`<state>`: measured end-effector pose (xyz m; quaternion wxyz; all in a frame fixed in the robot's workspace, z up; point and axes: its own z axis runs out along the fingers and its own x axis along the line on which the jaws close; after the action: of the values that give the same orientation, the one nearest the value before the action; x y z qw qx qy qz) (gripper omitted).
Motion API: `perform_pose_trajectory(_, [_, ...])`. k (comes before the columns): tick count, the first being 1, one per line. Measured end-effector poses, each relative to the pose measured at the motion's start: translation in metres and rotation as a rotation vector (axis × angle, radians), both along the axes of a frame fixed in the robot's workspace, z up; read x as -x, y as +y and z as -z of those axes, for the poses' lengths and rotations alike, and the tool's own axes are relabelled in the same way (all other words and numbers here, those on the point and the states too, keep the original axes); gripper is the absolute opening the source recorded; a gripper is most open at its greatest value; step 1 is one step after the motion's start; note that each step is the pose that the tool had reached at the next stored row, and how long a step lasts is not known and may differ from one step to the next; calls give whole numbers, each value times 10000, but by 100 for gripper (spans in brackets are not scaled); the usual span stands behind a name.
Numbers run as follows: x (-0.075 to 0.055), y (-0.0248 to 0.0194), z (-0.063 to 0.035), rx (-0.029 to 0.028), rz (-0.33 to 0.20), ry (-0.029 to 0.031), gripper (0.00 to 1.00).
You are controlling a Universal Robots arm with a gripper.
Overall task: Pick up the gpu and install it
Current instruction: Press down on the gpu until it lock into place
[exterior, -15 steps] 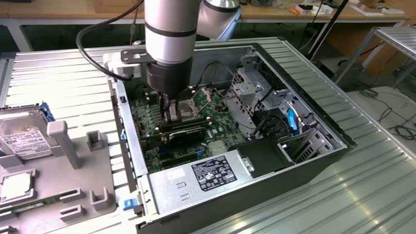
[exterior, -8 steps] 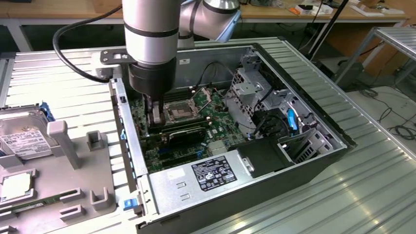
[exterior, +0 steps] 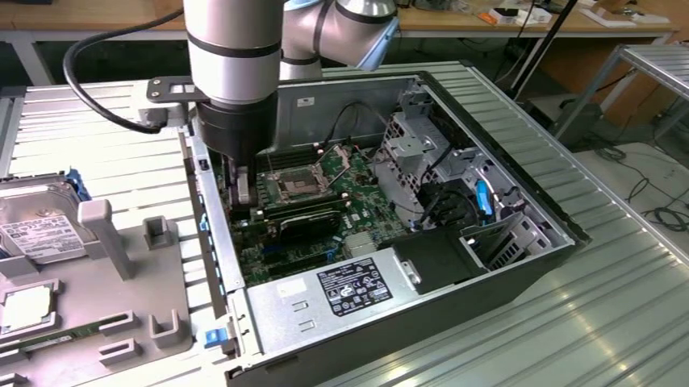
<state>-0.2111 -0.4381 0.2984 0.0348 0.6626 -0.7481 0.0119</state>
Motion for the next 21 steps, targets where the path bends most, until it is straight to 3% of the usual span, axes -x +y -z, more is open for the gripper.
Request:
perform_pose_trajectory(11, [77, 0, -38, -91, 35, 32, 11])
perform_pose_trajectory(15, [99, 0, -40, -98, 38, 37, 11])
perform_pose_trajectory(21, [89, 0, -119, -99, 54, 34, 11])
